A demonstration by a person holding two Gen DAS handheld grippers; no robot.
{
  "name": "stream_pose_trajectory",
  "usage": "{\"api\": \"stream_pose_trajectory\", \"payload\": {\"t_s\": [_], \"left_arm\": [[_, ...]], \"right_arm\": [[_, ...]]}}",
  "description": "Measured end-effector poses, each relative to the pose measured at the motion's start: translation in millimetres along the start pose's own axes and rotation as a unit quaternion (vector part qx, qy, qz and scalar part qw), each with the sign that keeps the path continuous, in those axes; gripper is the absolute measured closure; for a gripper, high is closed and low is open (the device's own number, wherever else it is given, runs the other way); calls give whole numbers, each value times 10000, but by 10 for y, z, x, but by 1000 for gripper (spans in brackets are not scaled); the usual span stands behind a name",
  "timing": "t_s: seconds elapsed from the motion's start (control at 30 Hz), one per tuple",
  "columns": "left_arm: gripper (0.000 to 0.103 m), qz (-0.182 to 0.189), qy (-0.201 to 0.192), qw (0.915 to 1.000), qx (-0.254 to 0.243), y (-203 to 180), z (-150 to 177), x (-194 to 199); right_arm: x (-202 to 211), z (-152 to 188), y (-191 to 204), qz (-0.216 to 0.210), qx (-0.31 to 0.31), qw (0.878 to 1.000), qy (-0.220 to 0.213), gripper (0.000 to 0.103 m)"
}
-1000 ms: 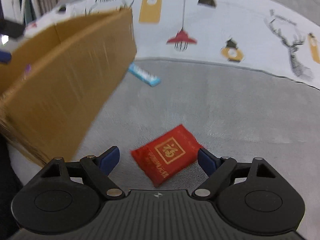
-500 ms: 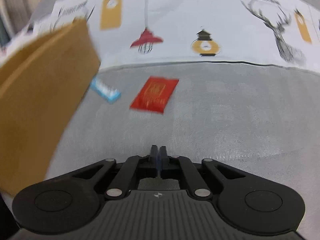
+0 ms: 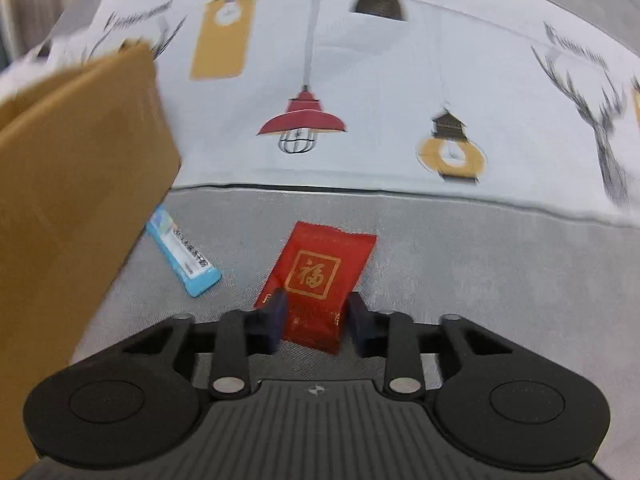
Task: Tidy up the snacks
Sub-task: 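Move both tools back toward the blue stick and red envelope, then grasp the blue stick with the left tool while the right grasps the red envelope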
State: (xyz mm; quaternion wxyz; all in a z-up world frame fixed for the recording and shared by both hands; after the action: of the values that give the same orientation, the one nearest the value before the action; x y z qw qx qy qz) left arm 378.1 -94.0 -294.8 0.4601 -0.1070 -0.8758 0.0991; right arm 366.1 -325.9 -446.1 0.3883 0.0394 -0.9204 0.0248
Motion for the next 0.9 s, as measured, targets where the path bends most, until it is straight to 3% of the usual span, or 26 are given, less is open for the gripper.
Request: {"api": "stream_pose_trajectory", "payload": {"t_s": [0.03,0.07,0.3,0.47,0.6,0.7,0.77,0.83,0.9], "left_arm": [[21,10,-17,10000,-44,-37,-20,-2],[21,26,-41,10000,-86,-79,-42,-5],[22,141,-41,9996,-232,-425,-41,-46],[34,389,-23,9981,-476,-830,8,-37],[34,451,20,9981,-428,-1150,59,-214],[28,6,175,9998,-135,-1300,156,-619],[27,-339,355,9988,-41,-1403,280,-961],[27,-817,366,9960,-49,-1444,370,-1320],[28,-1381,325,9893,336,-1315,368,-1666]], "right_arm": [[12,-6,-19,47,58,10000,30,96],[24,5,-55,142,148,9998,86,100],[178,142,-519,181,-137,9992,319,101],[308,246,-843,324,-343,9979,450,101],[417,327,-998,-272,-668,9963,465,95],[496,347,-1031,-308,-597,9969,410,91],[546,325,-1058,-292,-599,9973,316,82],[577,286,-1096,-399,-715,9965,172,63],[567,244,-1124,-555,-869,9946,62,58]]}}
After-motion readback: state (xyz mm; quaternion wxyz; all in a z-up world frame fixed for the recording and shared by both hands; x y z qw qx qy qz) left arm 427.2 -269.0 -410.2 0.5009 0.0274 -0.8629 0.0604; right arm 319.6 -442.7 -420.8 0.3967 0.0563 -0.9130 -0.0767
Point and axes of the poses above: each gripper's, at about its wrist camera, not at the fingertips, and x roughly against the way its jaws point, y to its left, z to its underside, the point moved 5 cm from there along -x, roughly the way its jaws point, and after that the axes turned 6 degrees about x, right-handed, at the moved point
